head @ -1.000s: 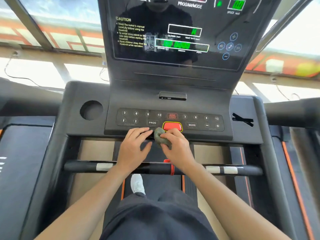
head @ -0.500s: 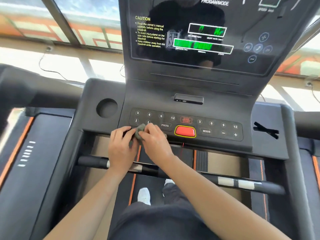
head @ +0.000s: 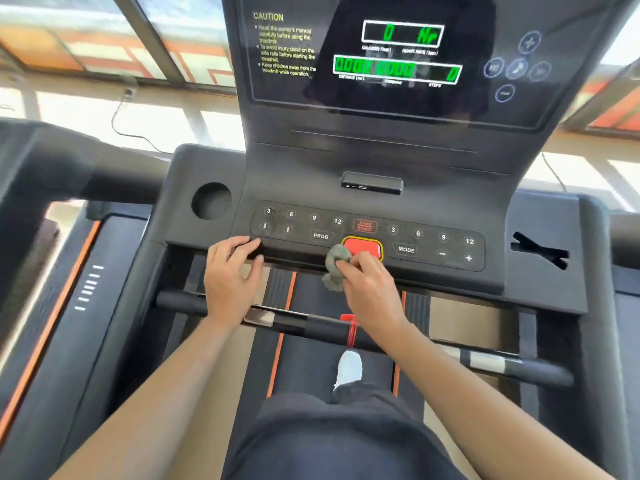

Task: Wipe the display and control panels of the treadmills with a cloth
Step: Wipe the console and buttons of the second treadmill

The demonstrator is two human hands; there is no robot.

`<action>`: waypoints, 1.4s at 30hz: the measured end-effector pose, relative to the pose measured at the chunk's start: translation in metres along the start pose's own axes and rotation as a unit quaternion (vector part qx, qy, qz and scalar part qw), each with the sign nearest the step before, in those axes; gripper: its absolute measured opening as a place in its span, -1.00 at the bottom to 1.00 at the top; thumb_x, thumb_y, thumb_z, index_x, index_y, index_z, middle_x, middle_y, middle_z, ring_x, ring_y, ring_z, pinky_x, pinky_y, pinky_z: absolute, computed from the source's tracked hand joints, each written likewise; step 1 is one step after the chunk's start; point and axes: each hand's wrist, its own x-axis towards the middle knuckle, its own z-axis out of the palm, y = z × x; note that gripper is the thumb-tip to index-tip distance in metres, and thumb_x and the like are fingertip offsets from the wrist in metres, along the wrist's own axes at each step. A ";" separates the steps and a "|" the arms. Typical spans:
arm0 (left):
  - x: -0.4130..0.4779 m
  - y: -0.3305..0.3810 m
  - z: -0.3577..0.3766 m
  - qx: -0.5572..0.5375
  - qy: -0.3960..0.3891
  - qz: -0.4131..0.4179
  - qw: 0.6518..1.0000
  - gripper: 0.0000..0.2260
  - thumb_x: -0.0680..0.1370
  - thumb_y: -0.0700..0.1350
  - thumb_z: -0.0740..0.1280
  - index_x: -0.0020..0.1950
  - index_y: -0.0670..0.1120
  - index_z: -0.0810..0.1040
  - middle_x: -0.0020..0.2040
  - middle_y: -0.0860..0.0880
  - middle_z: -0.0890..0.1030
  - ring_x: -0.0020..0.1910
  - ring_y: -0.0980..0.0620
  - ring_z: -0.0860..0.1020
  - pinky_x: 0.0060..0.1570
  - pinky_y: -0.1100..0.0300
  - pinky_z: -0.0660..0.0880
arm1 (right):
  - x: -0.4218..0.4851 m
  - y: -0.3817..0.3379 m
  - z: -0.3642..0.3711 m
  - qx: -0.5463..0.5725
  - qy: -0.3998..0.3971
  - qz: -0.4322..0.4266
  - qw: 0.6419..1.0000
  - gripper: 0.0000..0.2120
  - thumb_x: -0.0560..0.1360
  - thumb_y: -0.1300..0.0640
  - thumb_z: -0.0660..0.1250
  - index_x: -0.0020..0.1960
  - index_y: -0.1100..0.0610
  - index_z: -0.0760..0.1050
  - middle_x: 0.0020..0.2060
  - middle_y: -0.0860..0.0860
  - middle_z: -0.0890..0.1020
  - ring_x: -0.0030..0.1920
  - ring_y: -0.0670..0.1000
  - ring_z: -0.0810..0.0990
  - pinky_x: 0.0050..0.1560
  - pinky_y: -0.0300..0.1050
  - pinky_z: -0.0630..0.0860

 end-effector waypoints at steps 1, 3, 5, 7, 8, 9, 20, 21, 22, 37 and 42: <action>-0.001 0.000 0.000 -0.001 0.000 0.000 1.000 -0.77 0.53 -0.21 0.48 0.19 -0.14 0.68 0.14 -0.07 0.63 0.16 -0.10 0.53 0.27 0.29 0.35 | -0.005 0.005 -0.005 0.001 0.015 0.007 1.000 -0.78 0.34 0.41 0.45 -0.05 0.22 0.62 -0.19 0.10 0.50 -0.24 0.15 0.49 -0.25 -0.04 0.52; -0.003 0.000 0.001 -0.011 0.003 0.002 1.000 -0.77 0.54 -0.22 0.47 0.20 -0.14 0.67 0.14 -0.08 0.63 0.16 -0.11 0.53 0.24 0.17 0.43 | -0.015 0.014 -0.014 0.007 0.041 0.027 0.999 -0.76 0.34 0.43 0.46 -0.02 0.24 0.63 -0.19 0.11 0.52 -0.25 0.16 0.50 -0.25 -0.03 0.53; -0.003 0.000 0.001 -0.016 -0.001 0.007 1.000 -0.77 0.55 -0.22 0.47 0.20 -0.15 0.67 0.15 -0.09 0.63 0.16 -0.13 0.53 0.21 0.07 0.48 | -0.025 0.022 -0.022 0.009 0.063 0.056 0.996 -0.75 0.36 0.42 0.47 0.02 0.24 0.63 -0.17 0.10 0.54 -0.22 0.16 0.52 -0.25 -0.03 0.53; -0.003 -0.002 0.000 -0.017 -0.007 0.013 1.000 -0.77 0.55 -0.20 0.47 0.21 -0.15 0.67 0.15 -0.09 0.63 0.17 -0.12 0.53 0.19 0.03 0.50 | -0.035 0.031 -0.028 0.008 0.083 0.087 0.993 -0.76 0.39 0.40 0.46 0.03 0.24 0.63 -0.16 0.10 0.55 -0.20 0.16 0.53 -0.23 -0.03 0.53; -0.002 -0.003 -0.001 -0.017 -0.010 0.015 1.000 -0.77 0.55 -0.20 0.47 0.21 -0.14 0.67 0.15 -0.09 0.63 0.17 -0.11 0.53 0.18 0.03 0.51 | -0.039 0.034 -0.031 0.004 0.093 0.106 0.990 -0.77 0.39 0.40 0.46 0.03 0.24 0.63 -0.15 0.10 0.55 -0.19 0.16 0.53 -0.22 -0.02 0.53; -0.001 -0.004 -0.001 -0.018 -0.014 0.018 1.000 -0.77 0.55 -0.19 0.46 0.21 -0.14 0.67 0.15 -0.09 0.63 0.18 -0.11 0.53 0.17 0.04 0.51 | -0.043 0.036 -0.033 0.001 0.101 0.123 0.987 -0.77 0.40 0.40 0.45 0.03 0.23 0.62 -0.15 0.10 0.55 -0.18 0.16 0.53 -0.21 -0.01 0.53; -0.004 -0.013 0.003 -0.045 -0.003 0.030 0.999 -0.77 0.54 -0.22 0.47 0.20 -0.15 0.68 0.13 -0.08 0.63 0.16 -0.12 0.51 0.13 0.11 0.49 | -0.013 -0.013 -0.011 -0.030 0.099 0.115 0.988 -0.76 0.42 0.34 0.43 0.07 0.19 0.62 -0.09 0.08 0.53 -0.12 0.15 0.49 -0.15 0.00 0.50; -0.004 -0.013 0.003 -0.049 -0.005 0.031 0.998 -0.77 0.54 -0.22 0.47 0.19 -0.14 0.68 0.12 -0.07 0.63 0.15 -0.11 0.51 0.11 0.13 0.48 | -0.009 -0.020 -0.007 -0.038 0.091 0.104 0.990 -0.75 0.40 0.35 0.44 0.07 0.19 0.62 -0.09 0.08 0.52 -0.12 0.14 0.48 -0.15 -0.04 0.48; -0.003 -0.014 0.003 -0.051 -0.008 0.034 0.998 -0.78 0.54 -0.22 0.47 0.19 -0.14 0.68 0.12 -0.06 0.63 0.15 -0.10 0.51 0.09 0.16 0.47 | -0.003 -0.027 -0.002 -0.048 0.080 0.090 0.992 -0.74 0.40 0.35 0.44 0.07 0.18 0.62 -0.09 0.08 0.51 -0.12 0.12 0.47 -0.15 -0.07 0.47; 0.017 -0.022 -0.008 -0.013 -0.078 0.089 0.993 -0.78 0.49 -0.19 0.51 0.12 -0.12 0.68 0.04 -0.02 0.61 0.06 -0.07 0.52 -0.04 0.00 0.58 | 0.019 -0.049 0.012 -0.081 -0.025 0.064 0.994 -0.80 0.44 0.30 0.42 0.02 0.10 0.55 -0.10 0.06 0.48 -0.12 0.10 0.47 -0.17 -0.04 0.50; 0.017 -0.014 -0.008 0.016 -0.086 0.094 0.992 -0.78 0.47 -0.25 0.51 0.11 -0.14 0.66 0.05 -0.01 0.61 0.06 -0.07 0.54 -0.03 0.00 0.60 | -0.017 -0.009 -0.015 -0.050 0.036 0.109 0.992 -0.82 0.39 0.31 0.45 -0.03 0.15 0.60 -0.18 0.05 0.48 -0.21 0.13 0.48 -0.27 -0.04 0.53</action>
